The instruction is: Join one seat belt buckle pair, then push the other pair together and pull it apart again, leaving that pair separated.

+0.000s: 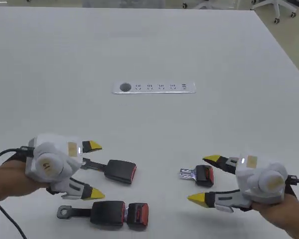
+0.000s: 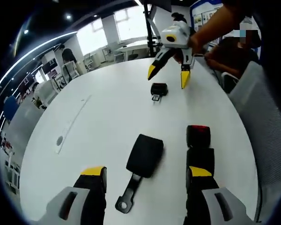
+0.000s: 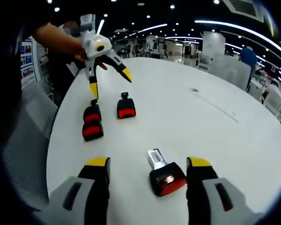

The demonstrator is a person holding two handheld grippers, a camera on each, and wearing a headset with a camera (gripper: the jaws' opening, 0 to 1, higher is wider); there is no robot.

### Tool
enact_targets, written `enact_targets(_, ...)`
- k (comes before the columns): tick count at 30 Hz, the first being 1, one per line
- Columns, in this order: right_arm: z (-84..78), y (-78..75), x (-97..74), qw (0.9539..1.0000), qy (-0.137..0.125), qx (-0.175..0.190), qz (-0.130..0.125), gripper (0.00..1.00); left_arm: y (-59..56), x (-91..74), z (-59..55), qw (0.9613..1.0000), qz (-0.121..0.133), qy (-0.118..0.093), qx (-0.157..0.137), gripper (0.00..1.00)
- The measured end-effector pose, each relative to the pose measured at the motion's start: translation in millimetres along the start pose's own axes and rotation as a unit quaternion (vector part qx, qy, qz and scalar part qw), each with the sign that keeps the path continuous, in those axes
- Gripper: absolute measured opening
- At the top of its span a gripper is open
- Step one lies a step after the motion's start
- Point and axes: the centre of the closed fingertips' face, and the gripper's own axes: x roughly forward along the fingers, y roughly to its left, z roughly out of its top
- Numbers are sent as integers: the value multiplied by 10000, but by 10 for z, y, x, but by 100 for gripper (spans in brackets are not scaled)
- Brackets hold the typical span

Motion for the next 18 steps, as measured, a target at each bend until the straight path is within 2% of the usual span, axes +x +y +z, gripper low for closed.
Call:
enact_targets(3, -73, -85, 21, 9999, 104, 19, 63, 68, 36, 150, 60, 9999, -124, -54, -57, 69)
enact_targets(6, -128, -104, 46, 9996, 215, 20, 202, 68, 12, 275, 63, 9995, -301, -9, 115, 68)
enact_targets(9, -208, -114, 77, 9985, 402, 26, 369, 68, 16, 376, -20, 9981, -426, 166, 417, 67)
enact_targets(14, -297, -128, 120, 9964, 576, 30, 615, 68, -22, 481, -123, 9957, -734, 280, 495, 61)
enact_targets(16, -330, -155, 131, 9958, 647, -6, 655, 68, -16, 515, -185, 9939, -836, 451, 565, 57)
enact_targets(17, -359, -180, 136, 9952, 705, -7, 681, 68, -26, 523, -153, 9942, -936, 344, 406, 56)
enact_targets(18, -368, -193, 135, 9949, 719, 10, 706, 68, 45, 541, -139, 9950, -852, 325, 414, 56)
